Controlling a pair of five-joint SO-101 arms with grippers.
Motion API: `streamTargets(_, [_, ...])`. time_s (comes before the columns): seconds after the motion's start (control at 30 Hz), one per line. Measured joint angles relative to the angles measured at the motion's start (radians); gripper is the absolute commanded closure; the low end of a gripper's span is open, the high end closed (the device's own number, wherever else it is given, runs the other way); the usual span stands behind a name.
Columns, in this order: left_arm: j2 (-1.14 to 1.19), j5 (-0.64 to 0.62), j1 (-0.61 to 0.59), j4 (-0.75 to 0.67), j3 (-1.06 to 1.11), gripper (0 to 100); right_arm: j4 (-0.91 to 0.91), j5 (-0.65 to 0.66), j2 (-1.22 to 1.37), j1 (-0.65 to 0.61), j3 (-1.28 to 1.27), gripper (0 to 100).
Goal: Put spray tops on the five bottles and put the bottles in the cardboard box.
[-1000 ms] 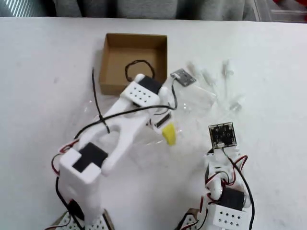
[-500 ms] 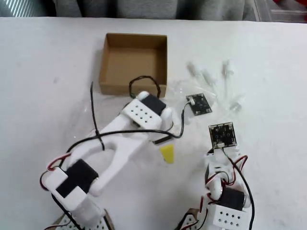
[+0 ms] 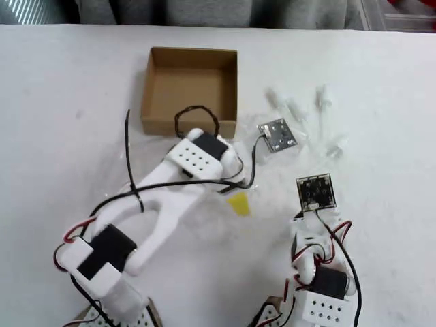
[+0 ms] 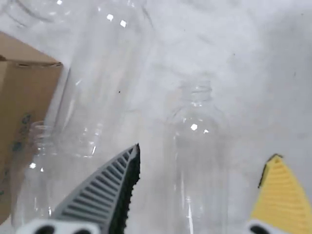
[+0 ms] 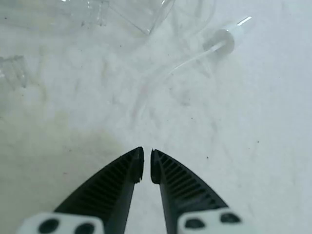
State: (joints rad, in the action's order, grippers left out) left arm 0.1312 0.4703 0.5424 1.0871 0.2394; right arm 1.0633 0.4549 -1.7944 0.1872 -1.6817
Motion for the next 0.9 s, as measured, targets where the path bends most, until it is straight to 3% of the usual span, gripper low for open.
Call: streamTargets(0.9, [0.203, -0.015, -0.005, -0.040, -0.084, 62, 0.000, 0.000, 0.000, 0.002, 0.000, 98.1])
